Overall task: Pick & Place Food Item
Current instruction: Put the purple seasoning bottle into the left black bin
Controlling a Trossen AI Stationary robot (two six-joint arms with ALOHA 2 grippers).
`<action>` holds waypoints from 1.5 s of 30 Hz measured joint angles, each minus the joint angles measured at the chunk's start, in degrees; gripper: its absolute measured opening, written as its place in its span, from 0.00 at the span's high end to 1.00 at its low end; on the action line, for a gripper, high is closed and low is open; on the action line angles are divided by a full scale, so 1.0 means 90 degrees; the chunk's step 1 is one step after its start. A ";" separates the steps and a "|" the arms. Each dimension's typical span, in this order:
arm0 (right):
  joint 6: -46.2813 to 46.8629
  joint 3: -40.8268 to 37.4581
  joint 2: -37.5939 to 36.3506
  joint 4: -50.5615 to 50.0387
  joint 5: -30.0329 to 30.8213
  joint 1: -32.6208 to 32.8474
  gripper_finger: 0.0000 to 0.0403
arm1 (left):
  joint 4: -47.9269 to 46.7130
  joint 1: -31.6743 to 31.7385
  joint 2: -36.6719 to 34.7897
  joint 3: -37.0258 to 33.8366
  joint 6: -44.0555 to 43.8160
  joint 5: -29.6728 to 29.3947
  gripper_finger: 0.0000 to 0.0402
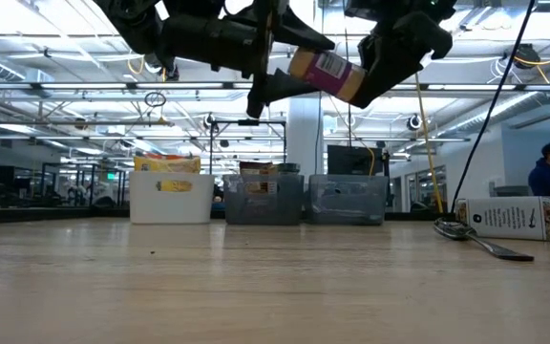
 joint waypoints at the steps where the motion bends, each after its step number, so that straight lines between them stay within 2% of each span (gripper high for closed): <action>1: 0.0010 0.0000 0.0000 0.0000 0.0006 0.0000 0.51 | 0.0000 -0.0003 0.0000 0.0000 0.0000 0.0000 0.32; 7: 0.0031 0.0000 -0.0005 0.0007 0.0015 0.0000 0.51 | -0.0074 0.0002 0.0000 -0.0002 -0.0003 -0.0054 0.38; 16: -0.0008 0.0000 -0.0005 0.0015 0.0004 0.0000 0.51 | -0.0143 0.0002 0.0000 -0.0002 0.0083 -0.0050 0.39; 23: -0.0049 -0.0002 -0.0005 0.0007 -0.0030 0.0012 0.40 | -0.0134 0.0000 0.0000 -0.0002 0.0330 -0.0013 0.40; 30: -0.0194 -0.0005 -0.0059 -0.0006 -0.0029 0.0012 0.34 | -0.0155 0.0000 0.0000 -0.0002 0.0668 -0.0003 0.40; 42: 0.0025 -0.0019 -0.1301 -0.0380 -0.0029 0.0010 0.33 | -0.0421 0.0172 -0.0138 -0.0005 0.1094 0.0247 0.40; 45: 0.0091 -0.0166 -0.1635 -0.0377 -0.0029 0.0010 0.34 | -0.0477 0.0222 -0.0227 -0.0005 0.1275 0.0368 0.44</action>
